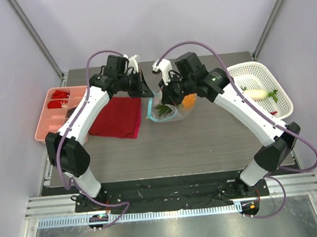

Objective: Place the food in the zip-top bag and seal the zipper
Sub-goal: Adjust the zipper food storage bag at the center of the board.

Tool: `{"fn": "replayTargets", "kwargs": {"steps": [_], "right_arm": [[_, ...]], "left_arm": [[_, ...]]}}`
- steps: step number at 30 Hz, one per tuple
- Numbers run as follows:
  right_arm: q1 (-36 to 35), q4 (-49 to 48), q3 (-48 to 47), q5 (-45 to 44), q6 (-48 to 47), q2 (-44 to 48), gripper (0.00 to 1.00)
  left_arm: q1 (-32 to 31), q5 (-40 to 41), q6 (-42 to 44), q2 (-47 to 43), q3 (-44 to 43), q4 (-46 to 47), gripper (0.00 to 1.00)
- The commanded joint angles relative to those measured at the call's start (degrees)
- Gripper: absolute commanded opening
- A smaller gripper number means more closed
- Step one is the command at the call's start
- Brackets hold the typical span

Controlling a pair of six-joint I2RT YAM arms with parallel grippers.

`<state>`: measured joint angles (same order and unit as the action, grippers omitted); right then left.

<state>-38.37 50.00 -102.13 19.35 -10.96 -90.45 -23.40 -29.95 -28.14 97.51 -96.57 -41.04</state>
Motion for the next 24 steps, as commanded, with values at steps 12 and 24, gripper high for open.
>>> {"fn": "replayTargets", "kwargs": {"steps": [12, 24], "right_arm": [[2.1, -0.3, -5.9, -6.2, -2.5, 1.3, 0.01], [11.7, 2.6, -4.9, 9.2, 5.5, -0.2, 0.01]], "left_arm": [[1.5, -0.8, 4.7, -1.9, -0.8, -4.8, 0.0], [0.5, -7.3, 7.5, -6.4, -7.9, -14.8, 0.0]]}}
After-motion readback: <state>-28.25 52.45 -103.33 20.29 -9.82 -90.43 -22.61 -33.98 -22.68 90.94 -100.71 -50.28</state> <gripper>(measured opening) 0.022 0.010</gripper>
